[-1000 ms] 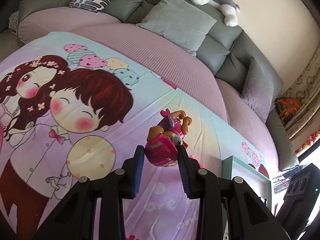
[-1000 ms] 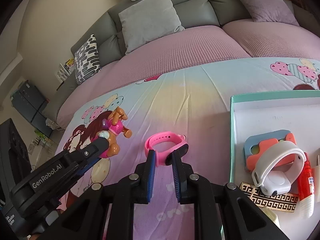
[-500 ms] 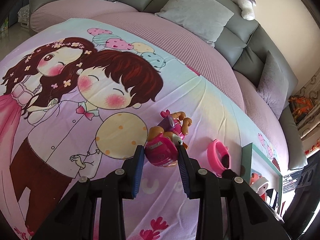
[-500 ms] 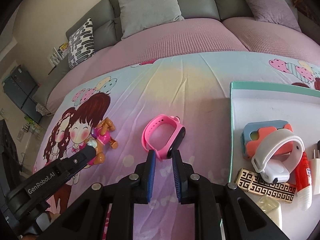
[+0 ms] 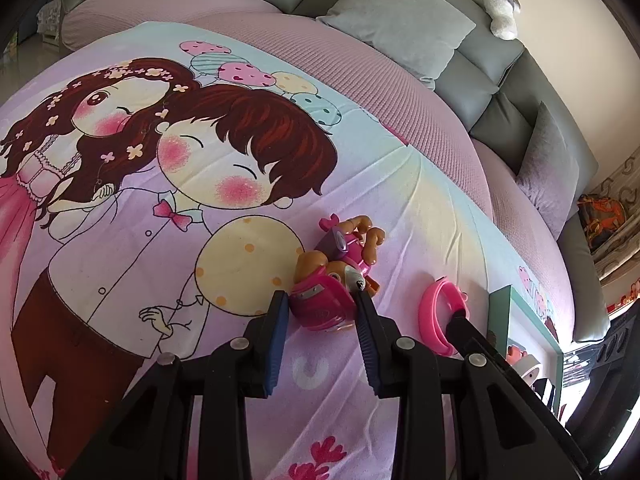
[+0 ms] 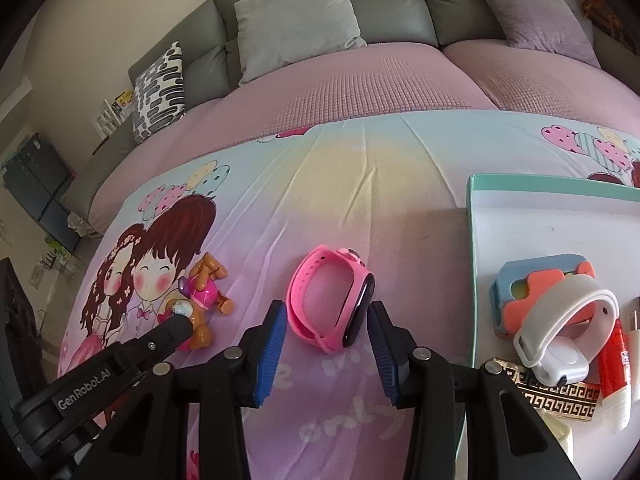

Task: Organize rigid objects
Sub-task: 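Grasp the pink toy figure with the left gripper while the right gripper grasps the pink watch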

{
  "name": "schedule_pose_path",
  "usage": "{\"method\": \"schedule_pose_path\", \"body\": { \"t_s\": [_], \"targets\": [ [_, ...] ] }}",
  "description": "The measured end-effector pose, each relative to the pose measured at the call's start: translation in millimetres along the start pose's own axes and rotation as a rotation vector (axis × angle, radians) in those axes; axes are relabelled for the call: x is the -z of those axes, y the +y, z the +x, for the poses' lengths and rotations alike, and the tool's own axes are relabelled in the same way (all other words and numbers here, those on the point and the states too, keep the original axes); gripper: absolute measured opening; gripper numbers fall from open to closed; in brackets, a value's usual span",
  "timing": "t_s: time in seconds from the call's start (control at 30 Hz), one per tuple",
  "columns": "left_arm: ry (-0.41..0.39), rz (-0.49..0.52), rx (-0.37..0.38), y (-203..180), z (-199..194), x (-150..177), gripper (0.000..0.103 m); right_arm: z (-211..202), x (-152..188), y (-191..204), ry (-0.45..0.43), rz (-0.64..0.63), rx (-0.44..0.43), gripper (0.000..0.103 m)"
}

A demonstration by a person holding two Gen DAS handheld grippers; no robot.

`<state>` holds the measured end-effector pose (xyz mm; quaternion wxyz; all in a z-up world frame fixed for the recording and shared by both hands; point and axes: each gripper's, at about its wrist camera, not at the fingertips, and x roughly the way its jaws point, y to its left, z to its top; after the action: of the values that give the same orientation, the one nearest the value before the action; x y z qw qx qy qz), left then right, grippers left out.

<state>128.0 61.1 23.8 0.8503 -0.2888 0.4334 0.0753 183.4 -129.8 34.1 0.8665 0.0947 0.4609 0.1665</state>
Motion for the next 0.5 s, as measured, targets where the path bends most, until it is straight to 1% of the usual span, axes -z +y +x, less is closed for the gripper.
{"method": "schedule_pose_path", "body": {
  "t_s": [0.1,0.23,0.4,0.5],
  "targets": [
    [0.002,-0.006,-0.002,4,0,0,0.035,3,-1,3,-0.011,-0.014,0.013,0.055],
    [0.007,0.005,-0.009,3,1,-1,0.035,7,-1,7,-0.01,-0.044,0.05,0.055],
    [0.01,-0.008,-0.004,2,3,-2,0.036,14,0,12,-0.01,-0.084,0.099,0.059],
    [0.019,-0.01,-0.006,2,7,-3,0.042,17,1,14,-0.013,-0.112,0.127,0.061]
  ]
}}
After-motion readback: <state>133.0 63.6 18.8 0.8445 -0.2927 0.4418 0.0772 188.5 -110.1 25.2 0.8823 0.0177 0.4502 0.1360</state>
